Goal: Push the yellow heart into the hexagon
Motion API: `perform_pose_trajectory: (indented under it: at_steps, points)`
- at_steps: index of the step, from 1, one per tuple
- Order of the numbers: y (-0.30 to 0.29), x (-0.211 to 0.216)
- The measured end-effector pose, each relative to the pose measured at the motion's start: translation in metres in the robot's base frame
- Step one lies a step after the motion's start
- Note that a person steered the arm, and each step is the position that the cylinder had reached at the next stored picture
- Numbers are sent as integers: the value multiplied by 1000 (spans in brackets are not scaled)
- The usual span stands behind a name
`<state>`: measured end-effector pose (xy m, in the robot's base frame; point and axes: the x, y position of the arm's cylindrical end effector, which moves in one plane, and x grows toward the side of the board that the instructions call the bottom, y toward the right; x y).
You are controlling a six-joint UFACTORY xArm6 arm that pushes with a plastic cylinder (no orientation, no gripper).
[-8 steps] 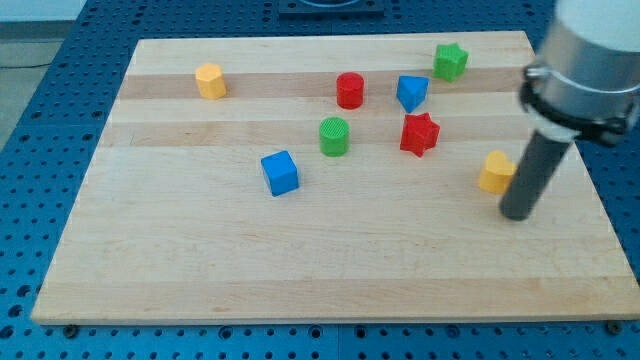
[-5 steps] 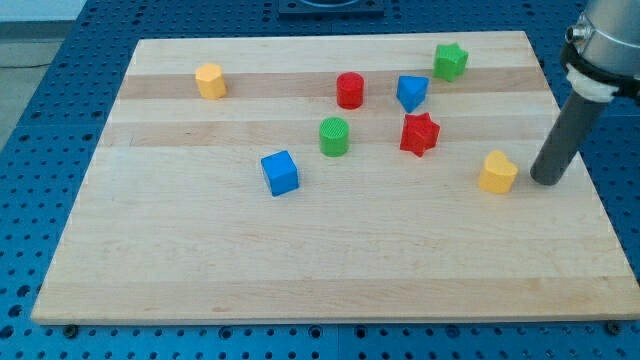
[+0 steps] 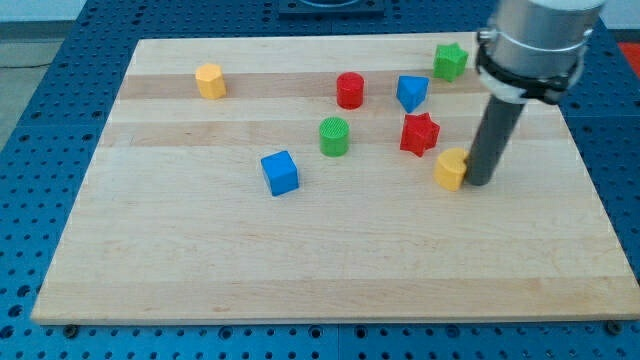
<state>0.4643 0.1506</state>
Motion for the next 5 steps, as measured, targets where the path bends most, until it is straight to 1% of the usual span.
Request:
perform_pose_trajectory:
  at_steps: [2, 3, 4, 5]
  points:
    - [-83, -1]
    - [-120, -9]
    - [-106, -15]
    - [-55, -17]
